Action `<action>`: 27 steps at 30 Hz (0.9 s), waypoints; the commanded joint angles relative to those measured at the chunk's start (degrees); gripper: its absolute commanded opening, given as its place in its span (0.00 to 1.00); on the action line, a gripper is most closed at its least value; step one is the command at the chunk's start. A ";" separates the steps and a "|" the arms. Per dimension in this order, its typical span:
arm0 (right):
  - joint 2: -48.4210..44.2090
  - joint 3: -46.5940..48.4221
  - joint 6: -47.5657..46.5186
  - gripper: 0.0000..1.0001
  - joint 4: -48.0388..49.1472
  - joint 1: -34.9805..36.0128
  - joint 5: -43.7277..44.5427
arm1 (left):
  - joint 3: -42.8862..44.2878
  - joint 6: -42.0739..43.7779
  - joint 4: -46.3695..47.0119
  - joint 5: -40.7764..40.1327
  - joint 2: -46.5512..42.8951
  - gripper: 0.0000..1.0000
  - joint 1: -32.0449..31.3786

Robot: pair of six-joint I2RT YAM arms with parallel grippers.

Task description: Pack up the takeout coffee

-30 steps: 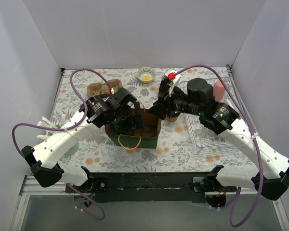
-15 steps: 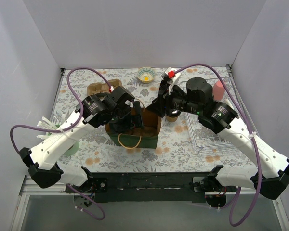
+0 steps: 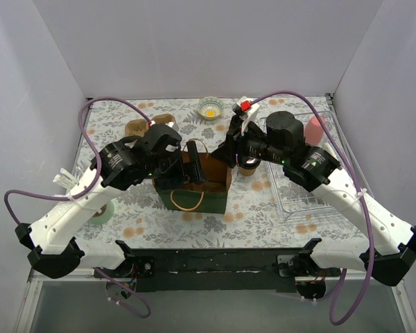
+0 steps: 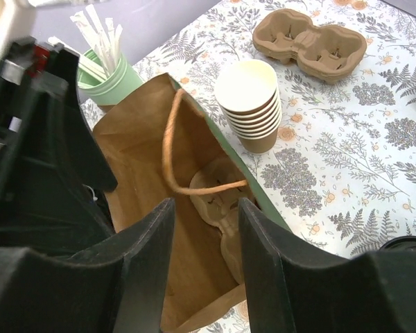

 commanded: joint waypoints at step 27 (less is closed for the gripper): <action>-5.85 3.06 6.23 0.49 -10.98 0.26 9.79 | 6.01 10.58 2.88 -25.40 -1.44 0.77 15.89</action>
